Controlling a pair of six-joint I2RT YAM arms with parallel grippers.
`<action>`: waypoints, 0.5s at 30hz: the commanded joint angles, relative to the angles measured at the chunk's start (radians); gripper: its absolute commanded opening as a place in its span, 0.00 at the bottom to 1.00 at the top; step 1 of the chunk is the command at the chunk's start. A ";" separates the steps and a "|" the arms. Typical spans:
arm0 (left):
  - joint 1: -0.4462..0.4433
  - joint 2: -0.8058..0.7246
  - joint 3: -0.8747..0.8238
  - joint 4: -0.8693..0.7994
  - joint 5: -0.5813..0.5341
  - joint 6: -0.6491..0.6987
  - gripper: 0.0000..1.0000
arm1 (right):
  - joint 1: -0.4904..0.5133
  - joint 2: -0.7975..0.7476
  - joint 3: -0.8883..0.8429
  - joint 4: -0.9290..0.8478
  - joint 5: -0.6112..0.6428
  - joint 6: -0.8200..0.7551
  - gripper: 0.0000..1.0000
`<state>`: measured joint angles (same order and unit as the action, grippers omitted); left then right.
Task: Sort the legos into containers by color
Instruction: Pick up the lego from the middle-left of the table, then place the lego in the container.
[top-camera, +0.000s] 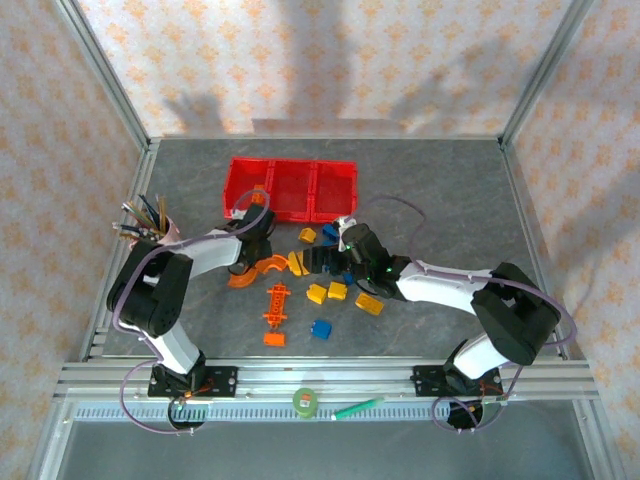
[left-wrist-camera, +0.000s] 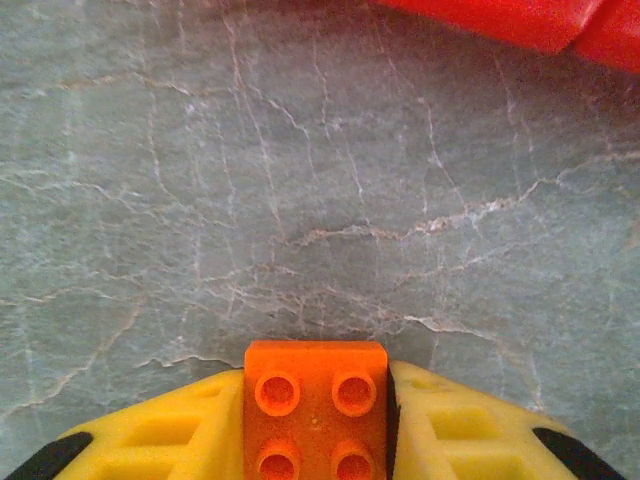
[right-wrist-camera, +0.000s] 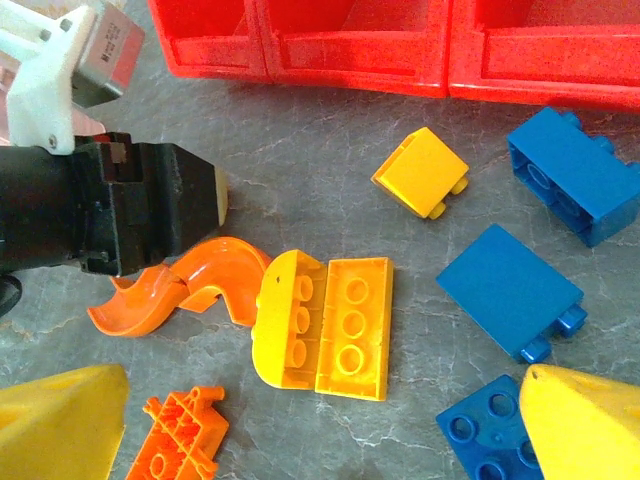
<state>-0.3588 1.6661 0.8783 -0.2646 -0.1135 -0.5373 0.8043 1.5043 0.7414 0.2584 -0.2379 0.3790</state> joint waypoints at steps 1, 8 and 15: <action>0.012 -0.066 0.010 -0.037 -0.040 0.010 0.35 | 0.004 -0.012 0.047 0.036 -0.006 0.019 1.00; 0.049 -0.114 0.094 -0.075 -0.077 0.024 0.35 | 0.001 -0.007 0.110 0.027 0.018 0.032 1.00; 0.111 -0.031 0.282 -0.082 -0.081 0.051 0.35 | -0.014 0.035 0.182 0.018 0.034 0.029 1.00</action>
<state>-0.2703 1.5913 1.0794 -0.3229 -0.1635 -0.5175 0.8009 1.5181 0.8864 0.2642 -0.2321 0.4011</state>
